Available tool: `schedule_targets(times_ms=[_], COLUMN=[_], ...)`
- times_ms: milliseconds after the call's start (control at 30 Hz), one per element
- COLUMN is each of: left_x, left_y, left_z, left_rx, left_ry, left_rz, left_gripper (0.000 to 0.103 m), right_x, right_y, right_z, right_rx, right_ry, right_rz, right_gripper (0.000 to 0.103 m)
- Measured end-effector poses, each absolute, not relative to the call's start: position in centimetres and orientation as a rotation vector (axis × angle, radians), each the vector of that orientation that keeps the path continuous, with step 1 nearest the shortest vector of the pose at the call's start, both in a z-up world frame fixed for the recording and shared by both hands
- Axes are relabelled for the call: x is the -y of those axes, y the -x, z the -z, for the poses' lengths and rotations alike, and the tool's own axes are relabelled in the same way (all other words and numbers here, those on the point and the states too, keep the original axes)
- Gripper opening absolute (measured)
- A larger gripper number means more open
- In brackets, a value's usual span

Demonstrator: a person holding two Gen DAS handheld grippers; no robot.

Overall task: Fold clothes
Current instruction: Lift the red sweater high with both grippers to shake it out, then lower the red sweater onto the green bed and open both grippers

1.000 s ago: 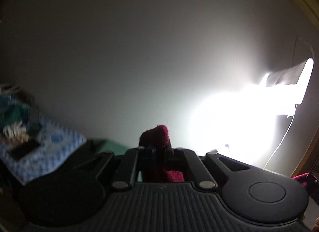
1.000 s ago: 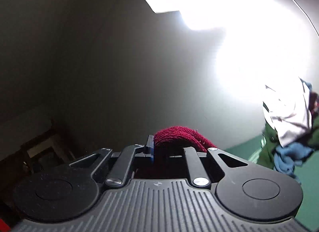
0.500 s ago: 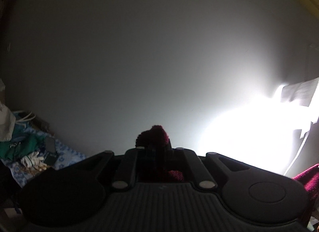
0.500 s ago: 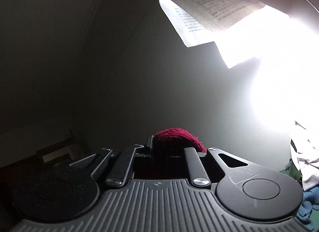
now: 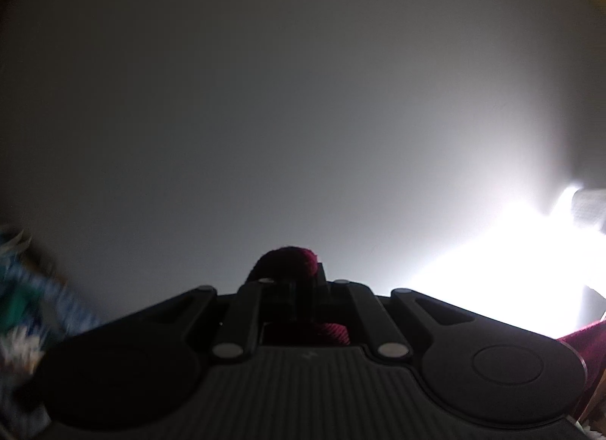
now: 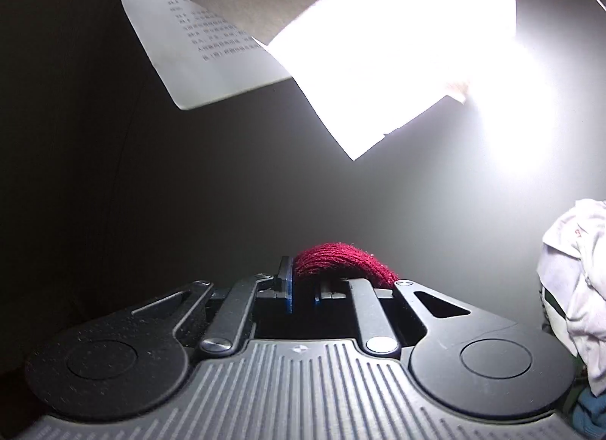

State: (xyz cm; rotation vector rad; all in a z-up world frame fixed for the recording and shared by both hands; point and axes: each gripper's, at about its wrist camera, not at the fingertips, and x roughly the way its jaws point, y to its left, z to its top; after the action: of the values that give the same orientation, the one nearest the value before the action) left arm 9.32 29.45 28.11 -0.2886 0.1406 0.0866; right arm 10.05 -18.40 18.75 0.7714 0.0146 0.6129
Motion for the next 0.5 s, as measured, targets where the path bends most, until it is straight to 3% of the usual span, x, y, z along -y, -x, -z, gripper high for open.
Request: schedule_targets(times_ms=[200, 500], left_x=[-28.5, -28.0], left_y=[-8.3, -2.7], left_z=[-28.0, -14.1], left_rx=[-0.070, -0.318], left_ry=[0.211, 0.168], left_rz=[-0.062, -0.087], left_gripper=[0.001, 0.001], right_x=[19.0, 18.9], right_y=[-8.4, -2.7], right_z=[-20.5, -11.0], right_rx=[0.058, -0.276], right_ry=[-0.705, -0.536], right_rz=[-0.607, -0.597], right_gripper=[0.011, 0.011])
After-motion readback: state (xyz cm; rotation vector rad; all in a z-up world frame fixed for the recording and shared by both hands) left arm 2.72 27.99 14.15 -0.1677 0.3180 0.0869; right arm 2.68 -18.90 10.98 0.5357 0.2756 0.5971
